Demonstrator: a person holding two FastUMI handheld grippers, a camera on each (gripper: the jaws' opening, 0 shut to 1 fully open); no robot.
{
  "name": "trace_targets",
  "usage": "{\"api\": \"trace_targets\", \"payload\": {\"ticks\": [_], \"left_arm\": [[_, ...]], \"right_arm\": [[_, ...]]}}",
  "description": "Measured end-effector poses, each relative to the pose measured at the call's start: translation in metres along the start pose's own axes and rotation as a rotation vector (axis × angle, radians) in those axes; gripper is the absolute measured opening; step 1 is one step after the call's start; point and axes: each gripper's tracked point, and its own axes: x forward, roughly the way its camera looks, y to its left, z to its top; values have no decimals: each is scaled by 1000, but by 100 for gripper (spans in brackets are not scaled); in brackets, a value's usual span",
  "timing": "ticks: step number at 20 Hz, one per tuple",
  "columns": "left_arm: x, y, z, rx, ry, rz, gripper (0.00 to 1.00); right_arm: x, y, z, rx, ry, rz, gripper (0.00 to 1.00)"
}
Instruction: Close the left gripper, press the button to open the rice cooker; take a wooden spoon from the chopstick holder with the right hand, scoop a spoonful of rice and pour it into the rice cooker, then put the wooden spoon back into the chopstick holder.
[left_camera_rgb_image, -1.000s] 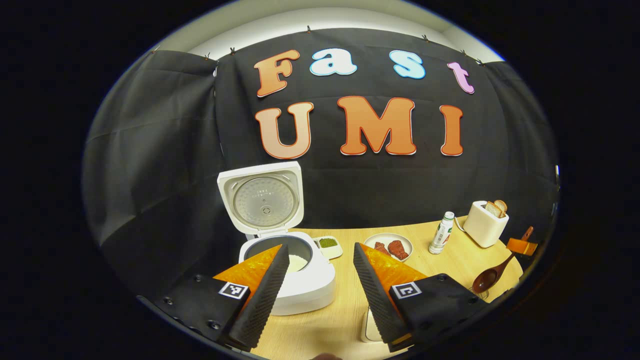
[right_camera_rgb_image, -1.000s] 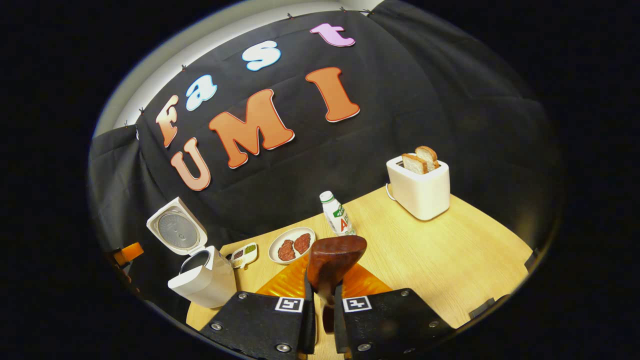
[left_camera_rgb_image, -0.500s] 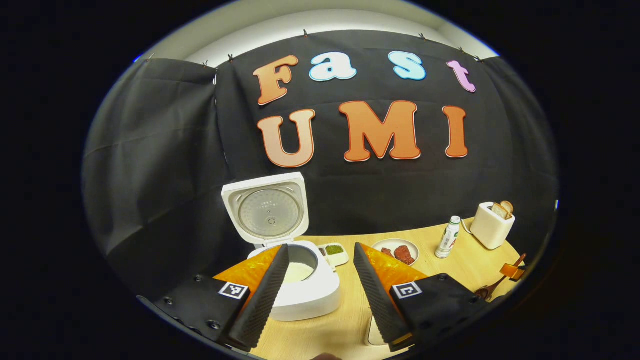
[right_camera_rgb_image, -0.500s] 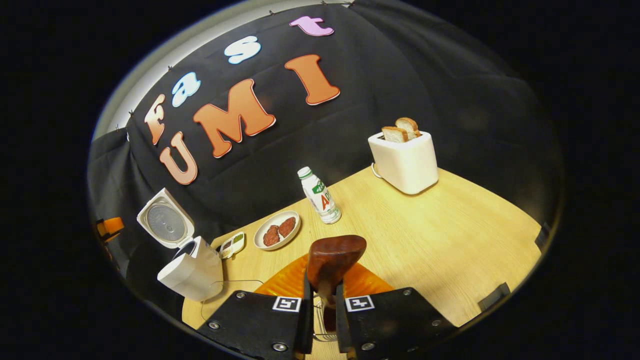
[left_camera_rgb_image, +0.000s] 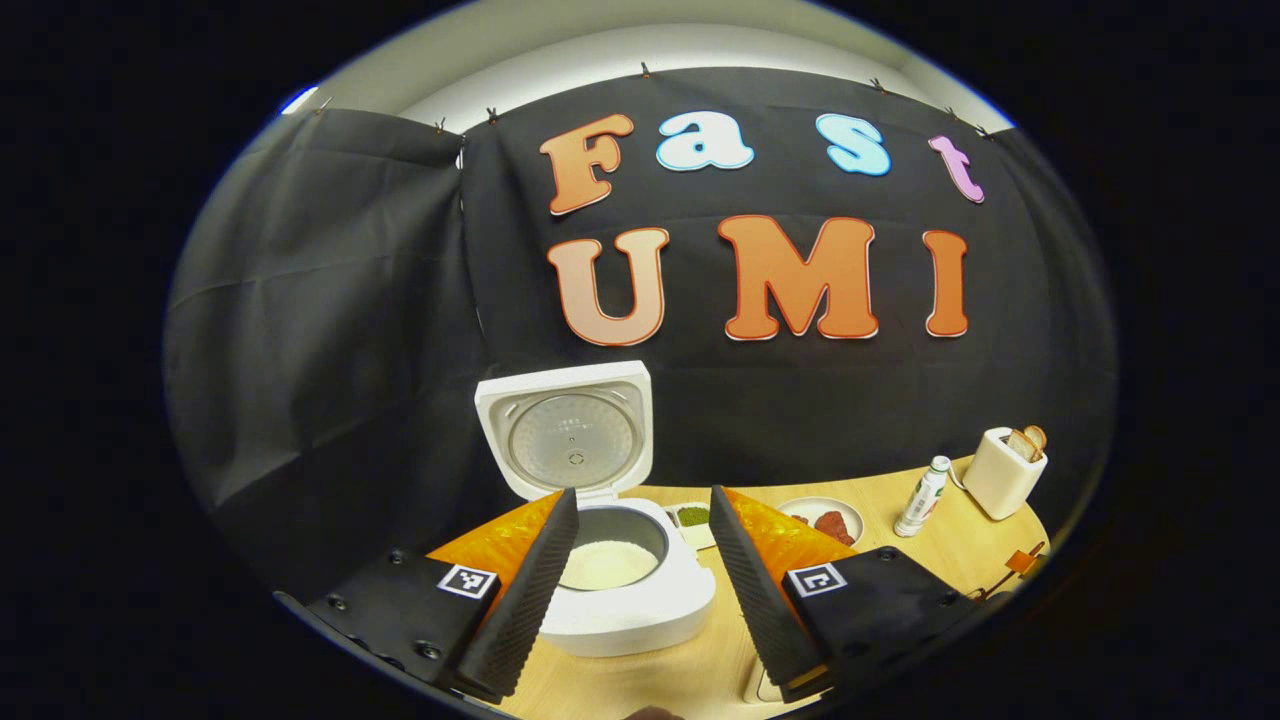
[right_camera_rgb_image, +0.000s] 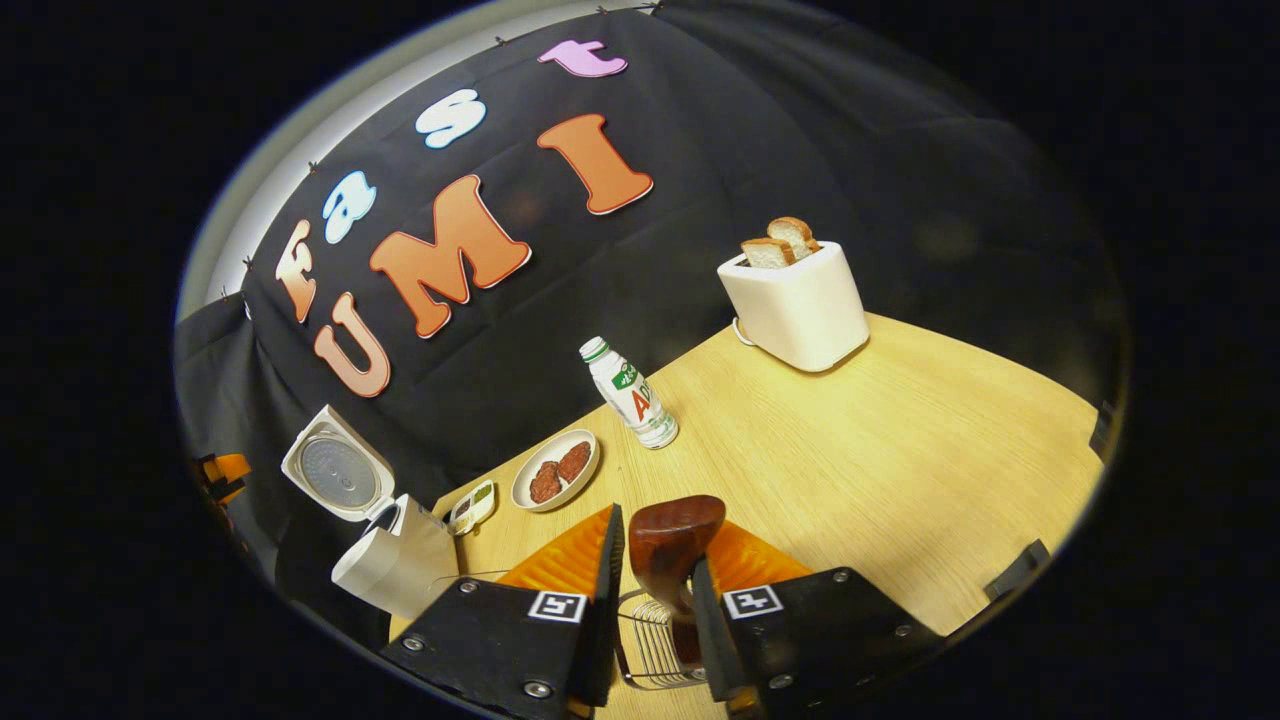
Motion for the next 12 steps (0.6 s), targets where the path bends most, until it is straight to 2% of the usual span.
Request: {"api": "trace_targets", "payload": {"ticks": [1, 2, 3, 4, 6, 8, 12], "left_arm": [[5, 7, 7, -5, -12, 7, 90], [11, 12, 14, -14, -23, 13, 90], [17, 19, 21, -25, -31, 18, 89], [23, 25, 29, -37, -42, 24, 90], [40, 35, 45, -63, -45, 19, 89], [60, 49, 55, -70, -20, 30, 90], [97, 78, 78, -117, 26, 62, 89]], "right_arm": [[-2, -3, 3, -16, -3, -11, 40], [-4, -4, 8, -34, -10, -23, 53], [-6, -6, 13, -50, -17, -36, 59], [-12, -8, 18, -68, -29, -49, 73], [-22, -12, 31, -103, -58, -80, 88], [-36, -13, 47, -141, -88, -104, 94], [-65, -8, 88, -200, -164, -157, 95]]}}
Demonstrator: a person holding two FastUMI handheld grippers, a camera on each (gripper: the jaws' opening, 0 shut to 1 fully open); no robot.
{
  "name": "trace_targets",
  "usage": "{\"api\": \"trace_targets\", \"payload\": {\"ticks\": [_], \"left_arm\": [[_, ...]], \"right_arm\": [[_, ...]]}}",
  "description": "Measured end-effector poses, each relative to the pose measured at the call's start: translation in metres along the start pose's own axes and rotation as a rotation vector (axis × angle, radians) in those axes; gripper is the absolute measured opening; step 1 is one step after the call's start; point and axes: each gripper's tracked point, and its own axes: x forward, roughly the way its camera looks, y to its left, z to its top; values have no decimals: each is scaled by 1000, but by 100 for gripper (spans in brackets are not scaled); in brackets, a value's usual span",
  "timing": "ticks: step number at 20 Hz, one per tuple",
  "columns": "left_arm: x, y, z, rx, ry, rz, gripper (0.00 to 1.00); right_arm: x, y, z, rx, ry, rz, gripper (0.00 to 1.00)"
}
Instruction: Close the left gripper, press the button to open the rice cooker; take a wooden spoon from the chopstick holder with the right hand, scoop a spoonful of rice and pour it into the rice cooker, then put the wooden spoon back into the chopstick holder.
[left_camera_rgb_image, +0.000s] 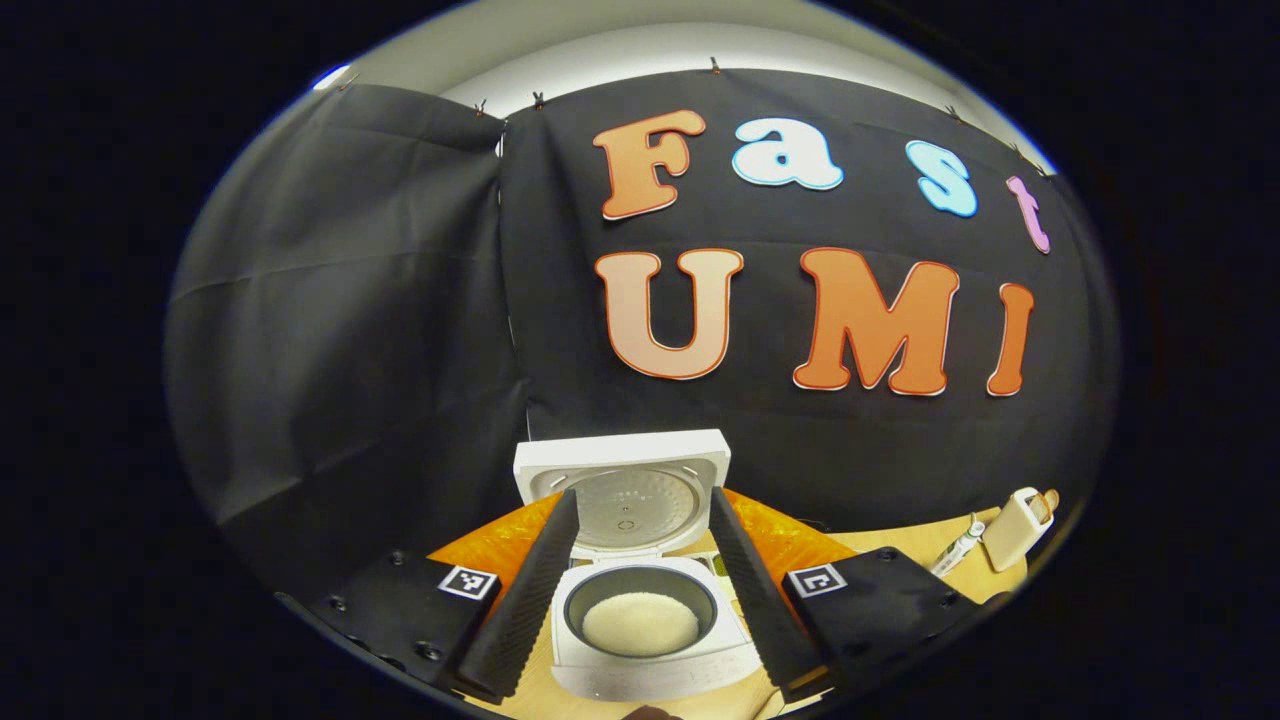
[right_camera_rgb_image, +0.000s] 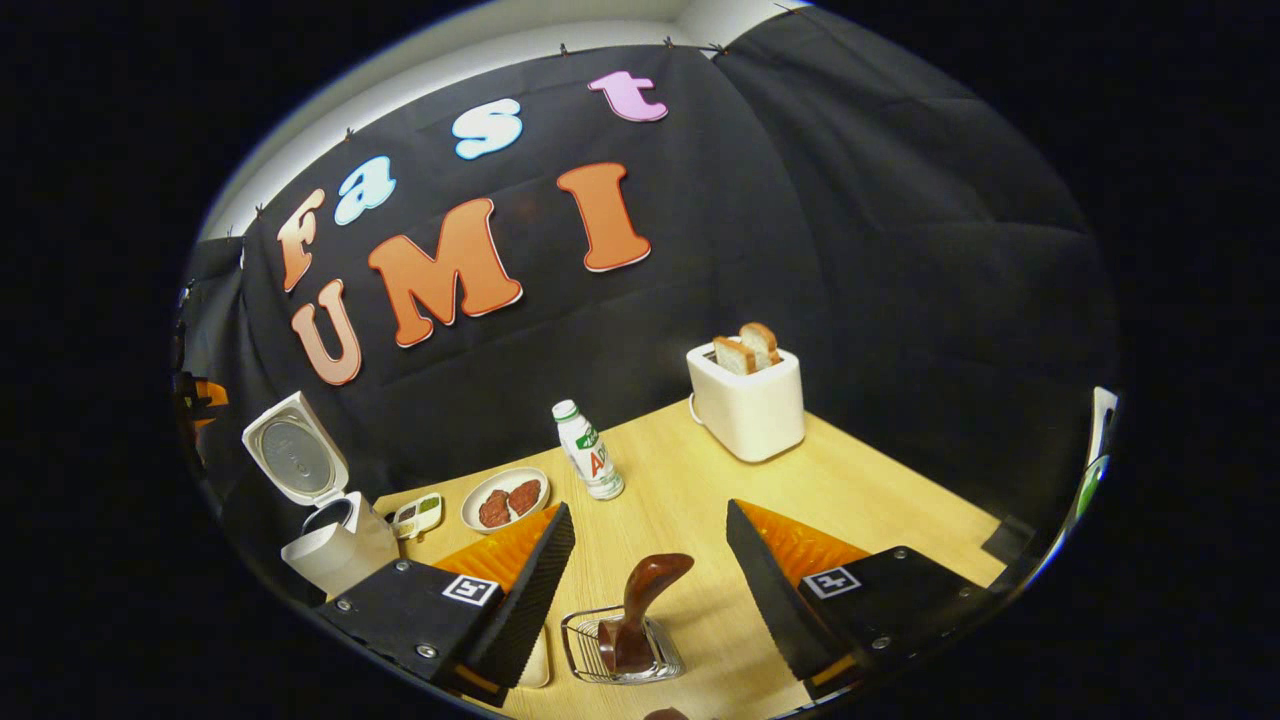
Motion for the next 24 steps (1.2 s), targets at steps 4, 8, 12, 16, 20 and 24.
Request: {"api": "trace_targets", "payload": {"ticks": [4, 8, 12, 16, 20, 24], "left_arm": [[53, 15, 17, -19, 39, 11, 89], [106, 19, 24, -43, 87, -2, 89], [155, 23, 25, 0, 108, 23, 88], [199, 15, 23, 45, 125, 34, 88], [225, 13, 15, 113, 147, 63, 88], [236, 23, -11, 82, 218, 82, 88]], "right_arm": [[-25, -2, 42, -42, -87, -51, 95], [-48, 0, 73, -77, -161, -100, 95], [-68, 1, 87, -117, -193, -136, 95], [-78, 0, 100, -129, -216, -159, 95], [-82, -1, 109, -132, -229, -165, 95], [-89, -7, 116, -148, -235, -175, 95]]}}
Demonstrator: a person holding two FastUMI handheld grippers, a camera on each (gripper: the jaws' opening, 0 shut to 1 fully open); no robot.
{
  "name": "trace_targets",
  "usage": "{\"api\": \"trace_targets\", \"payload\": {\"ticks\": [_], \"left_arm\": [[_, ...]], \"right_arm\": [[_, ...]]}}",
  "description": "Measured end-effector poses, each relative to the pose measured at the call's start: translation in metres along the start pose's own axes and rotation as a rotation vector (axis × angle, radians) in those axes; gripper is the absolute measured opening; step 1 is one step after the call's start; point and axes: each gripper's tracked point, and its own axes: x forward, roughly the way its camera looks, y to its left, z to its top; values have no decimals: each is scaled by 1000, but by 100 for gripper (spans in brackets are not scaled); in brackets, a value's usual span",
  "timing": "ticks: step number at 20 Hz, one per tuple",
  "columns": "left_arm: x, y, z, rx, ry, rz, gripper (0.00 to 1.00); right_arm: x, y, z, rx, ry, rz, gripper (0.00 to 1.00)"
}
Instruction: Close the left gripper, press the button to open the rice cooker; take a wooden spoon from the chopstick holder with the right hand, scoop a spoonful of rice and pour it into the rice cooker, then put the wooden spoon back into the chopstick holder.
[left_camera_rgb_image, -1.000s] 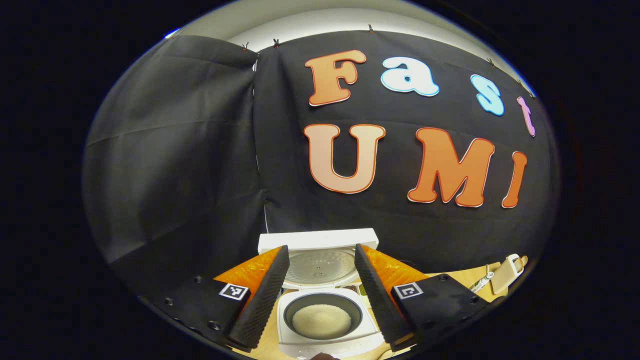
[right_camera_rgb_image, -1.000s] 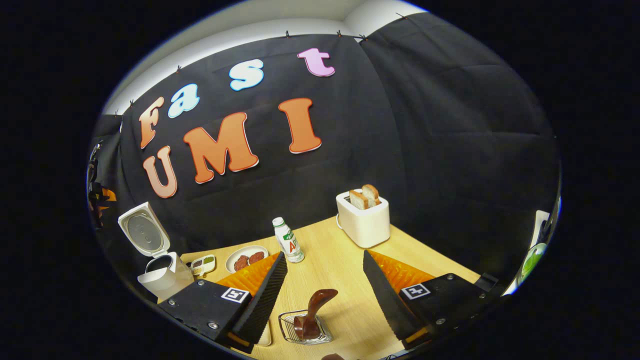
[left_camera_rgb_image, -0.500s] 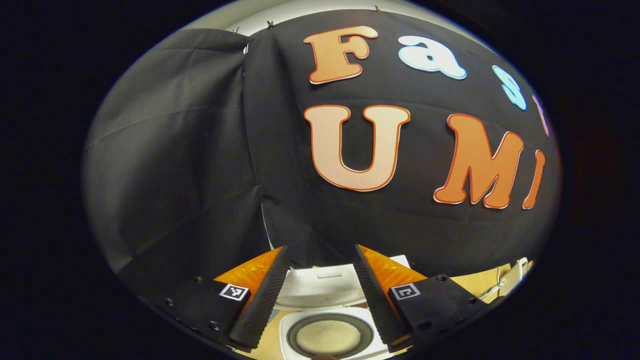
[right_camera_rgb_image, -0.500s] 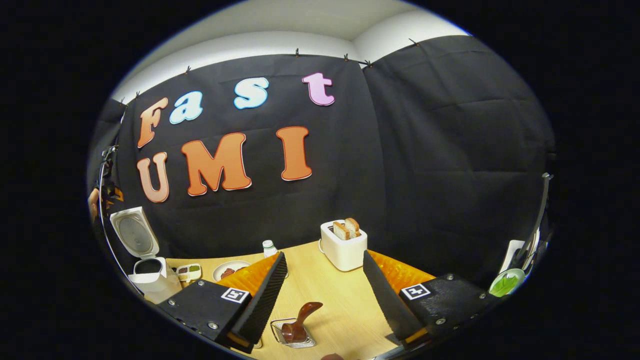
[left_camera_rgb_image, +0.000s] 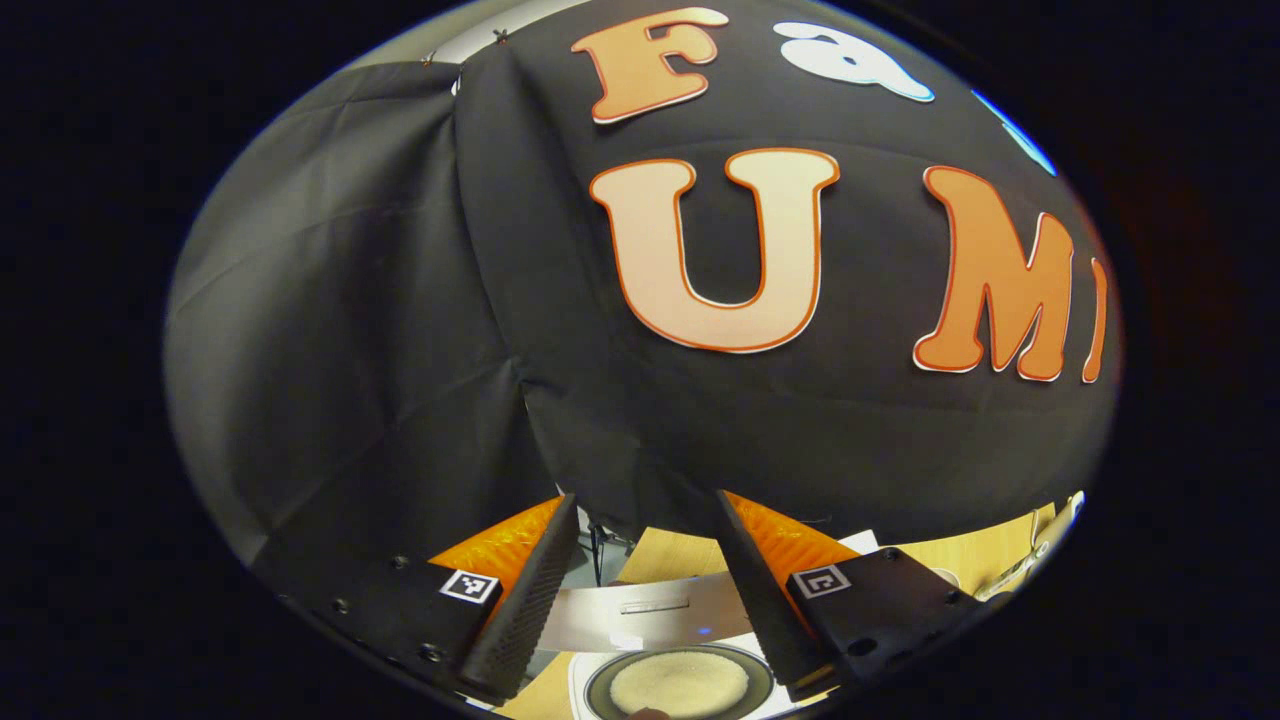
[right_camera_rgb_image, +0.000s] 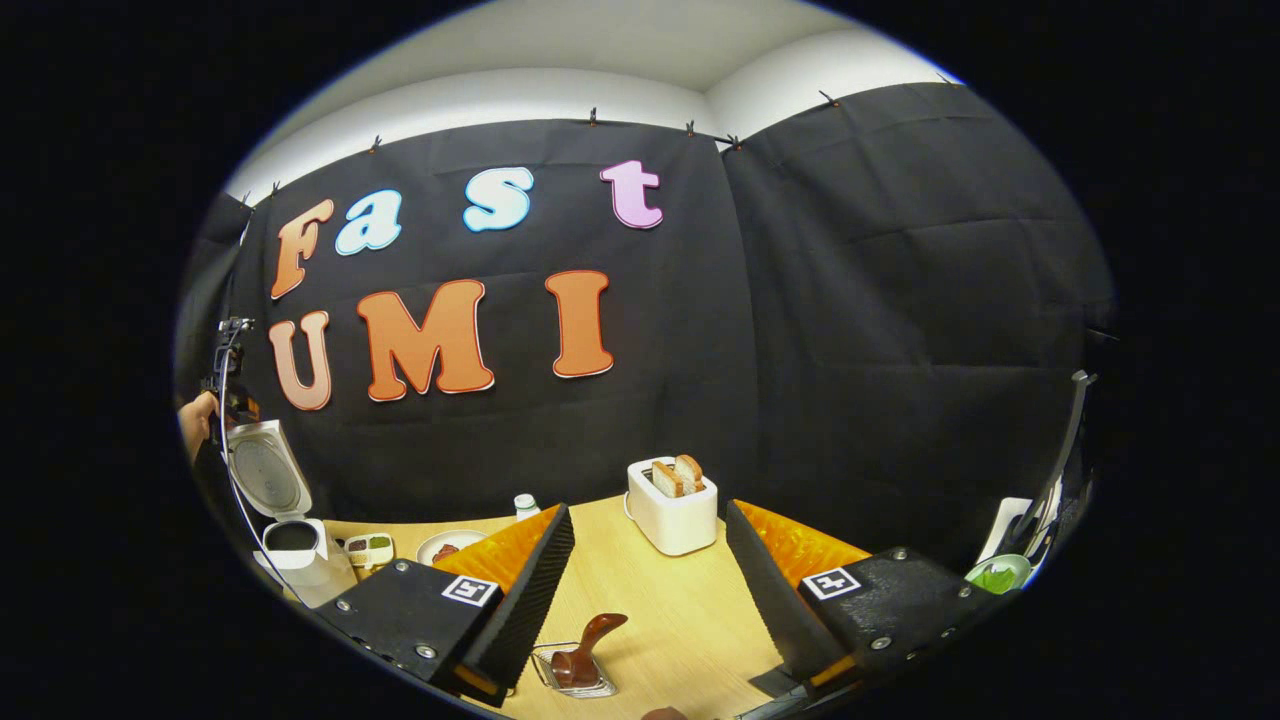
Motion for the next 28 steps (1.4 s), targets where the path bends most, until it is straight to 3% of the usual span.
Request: {"api": "trace_targets", "payload": {"ticks": [2, 3, 6, 8, 14, 19, 28], "left_arm": [[4, 4, -2, -15, 7, 5, 92], [3, 5, -1, -9, 9, 1, 87], [-1, 0, -8, -6, 50, -29, 91], [-6, -3, -13, 13, 81, -43, 88], [-28, -11, -31, 63, 207, -64, 89], [-69, -27, -88, -60, 389, -136, 89], [-131, -41, -191, -43, 514, -159, 90]], "right_arm": [[-4, -8, 3, -9, -2, -17, 95], [-5, -13, 3, -12, 1, -28, 95], [-11, -24, 1, -22, 7, -46, 95], [-15, -32, -1, -31, 14, -63, 95], [-20, -43, 16, -38, -24, -64, 95], [-16, -48, 29, -83, -49, -44, 95], [4, -60, 45, -152, -71, -9, 95]]}}
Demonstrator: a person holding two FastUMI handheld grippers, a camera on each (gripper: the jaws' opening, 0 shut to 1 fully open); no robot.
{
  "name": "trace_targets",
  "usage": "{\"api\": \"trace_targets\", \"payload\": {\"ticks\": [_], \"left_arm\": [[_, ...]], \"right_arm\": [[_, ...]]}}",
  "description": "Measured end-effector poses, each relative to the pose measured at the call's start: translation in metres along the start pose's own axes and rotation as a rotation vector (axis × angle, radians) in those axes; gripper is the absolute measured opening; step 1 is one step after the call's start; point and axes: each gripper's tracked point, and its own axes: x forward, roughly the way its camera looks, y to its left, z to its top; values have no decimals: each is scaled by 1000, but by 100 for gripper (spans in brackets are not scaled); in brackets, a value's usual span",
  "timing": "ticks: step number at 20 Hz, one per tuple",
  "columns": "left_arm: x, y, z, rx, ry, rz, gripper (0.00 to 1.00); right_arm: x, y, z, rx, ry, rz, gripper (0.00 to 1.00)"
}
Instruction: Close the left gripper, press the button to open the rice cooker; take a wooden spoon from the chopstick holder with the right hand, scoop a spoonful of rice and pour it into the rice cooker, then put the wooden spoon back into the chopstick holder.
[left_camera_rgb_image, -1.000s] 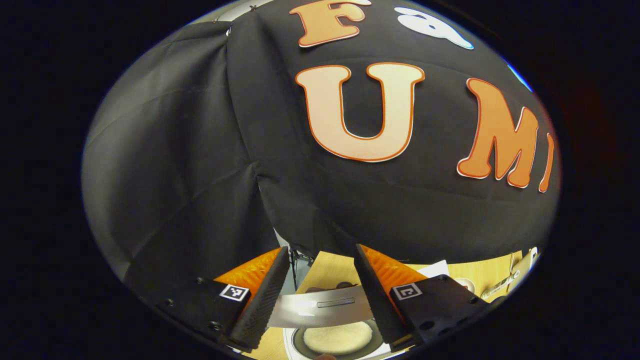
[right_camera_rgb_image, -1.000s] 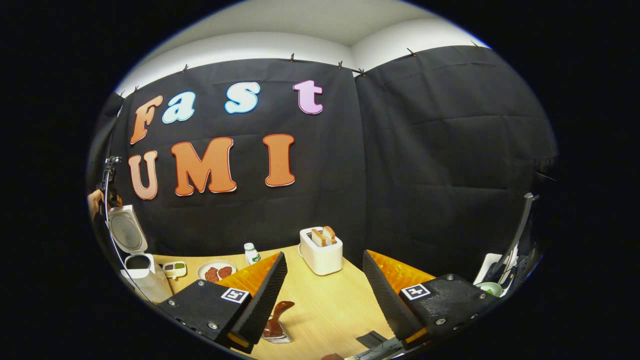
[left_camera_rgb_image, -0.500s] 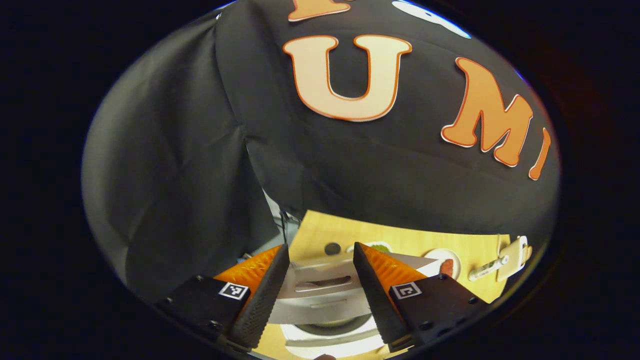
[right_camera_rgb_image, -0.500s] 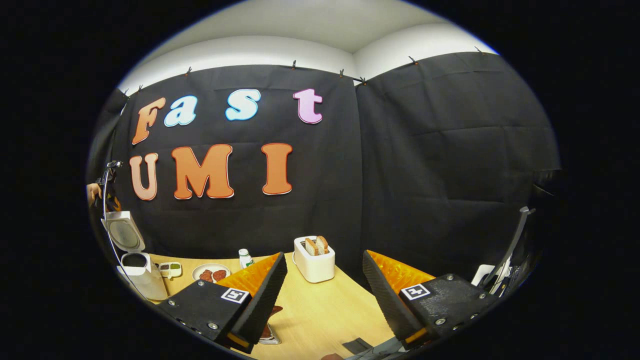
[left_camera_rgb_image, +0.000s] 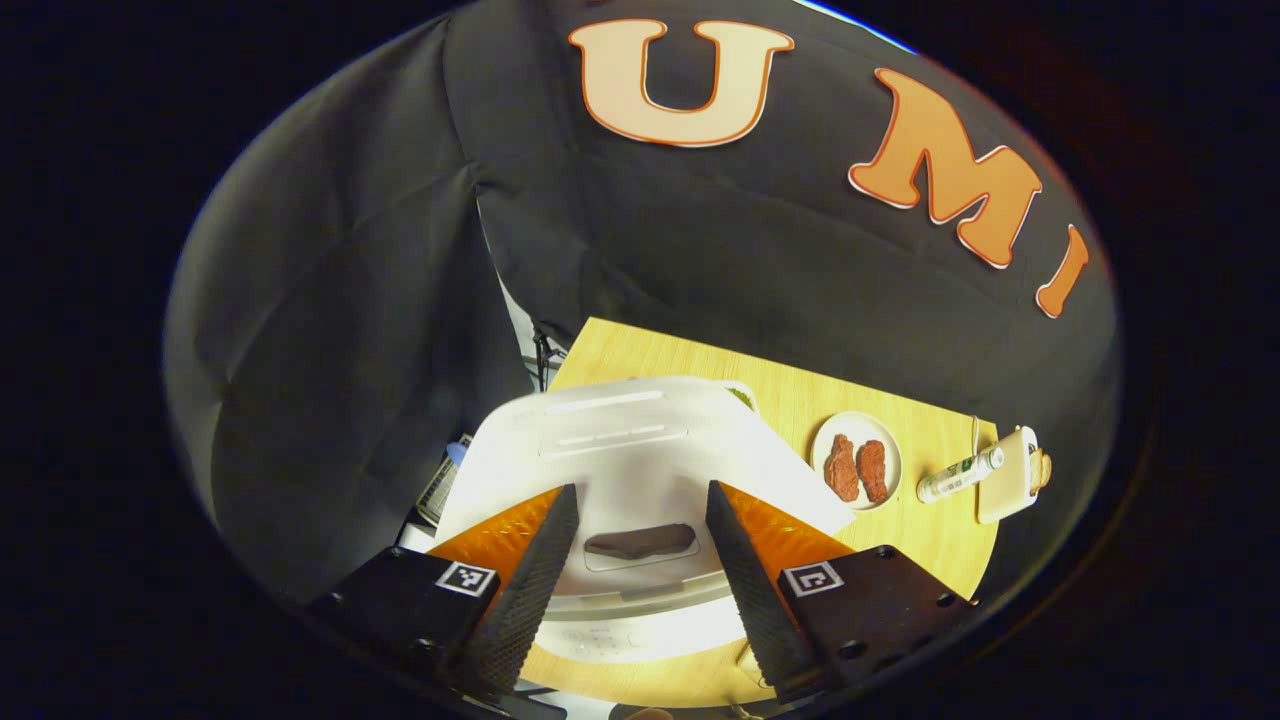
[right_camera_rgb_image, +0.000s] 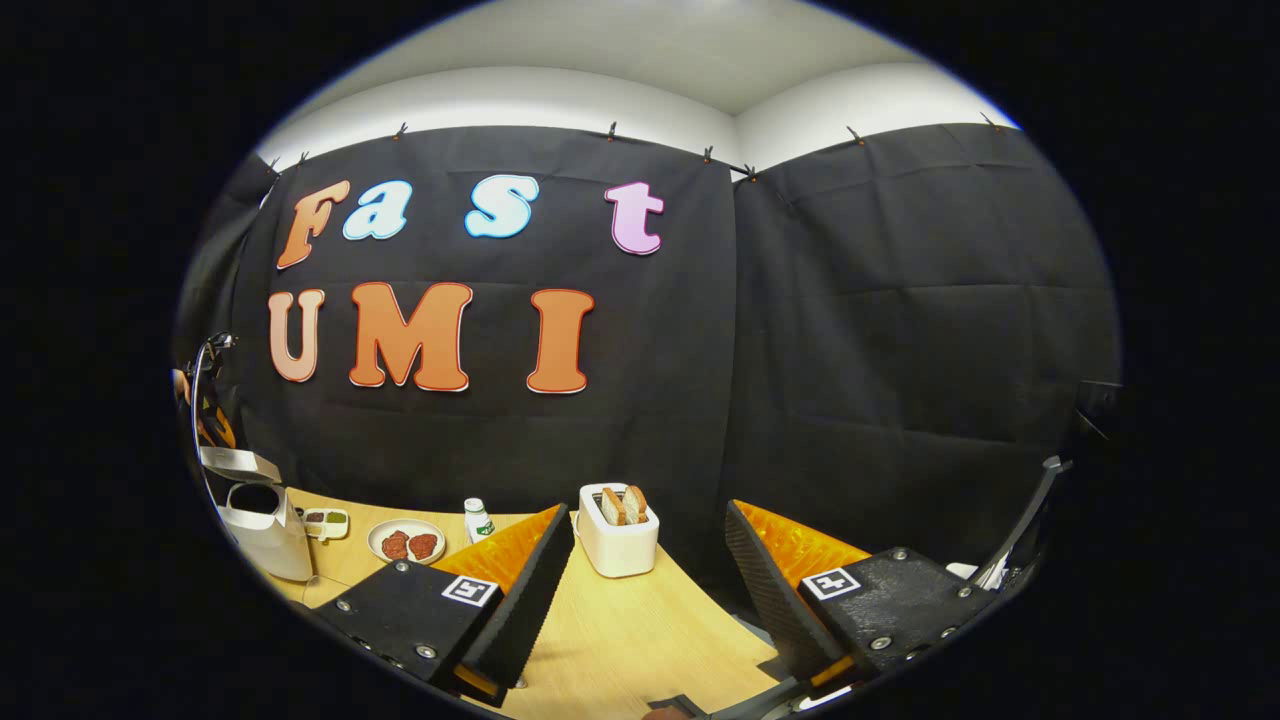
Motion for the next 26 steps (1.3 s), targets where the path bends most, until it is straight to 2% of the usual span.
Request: {"api": "trace_targets", "payload": {"ticks": [12, 19, 20, 23, 26], "left_arm": [[37, -10, -106, -16, 159, 64, 89], [44, -17, -97, -15, 140, 89, 94], [45, -19, -97, -23, 137, 94, 91], [46, -18, -93, -49, 115, 103, 98], [49, -18, -89, -49, 75, 103, 98]], "right_arm": [[23, 33, -6, 13, -2, 112, 95], [31, 48, -13, 34, 9, 159, 95], [32, 50, -16, 37, 13, 166, 95], [36, 56, -19, 51, 15, 177, 95], [41, 70, -24, 67, 27, 206, 95]]}}
